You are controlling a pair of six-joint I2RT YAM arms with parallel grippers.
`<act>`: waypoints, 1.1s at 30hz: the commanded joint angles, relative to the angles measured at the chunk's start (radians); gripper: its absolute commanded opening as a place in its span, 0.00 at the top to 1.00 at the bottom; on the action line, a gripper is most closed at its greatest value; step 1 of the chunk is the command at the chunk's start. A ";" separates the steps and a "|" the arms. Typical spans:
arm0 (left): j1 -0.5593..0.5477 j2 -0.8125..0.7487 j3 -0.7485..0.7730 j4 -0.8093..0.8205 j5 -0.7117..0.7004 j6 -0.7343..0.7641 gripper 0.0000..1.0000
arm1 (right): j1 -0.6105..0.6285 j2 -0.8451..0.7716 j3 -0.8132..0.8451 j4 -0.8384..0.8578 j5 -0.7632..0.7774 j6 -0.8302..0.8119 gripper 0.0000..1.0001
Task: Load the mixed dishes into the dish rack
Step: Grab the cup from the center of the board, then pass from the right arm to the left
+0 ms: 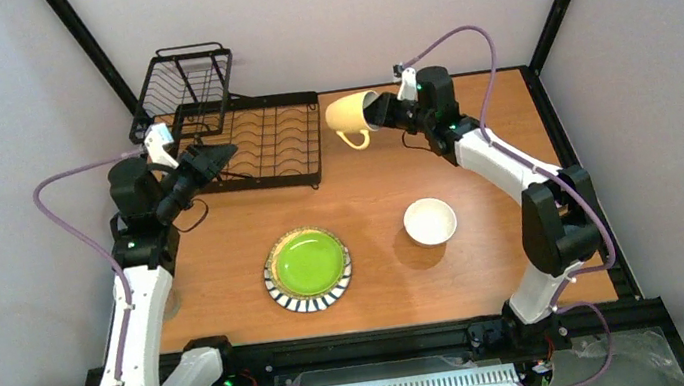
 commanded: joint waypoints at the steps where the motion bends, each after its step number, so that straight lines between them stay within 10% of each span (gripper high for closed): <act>1: -0.044 0.003 -0.004 0.064 0.087 -0.042 0.00 | 0.024 0.001 0.002 0.281 -0.121 0.145 0.98; 33: -0.103 0.142 -0.034 0.287 0.291 -0.134 0.00 | 0.220 0.206 0.166 0.653 -0.273 0.447 0.98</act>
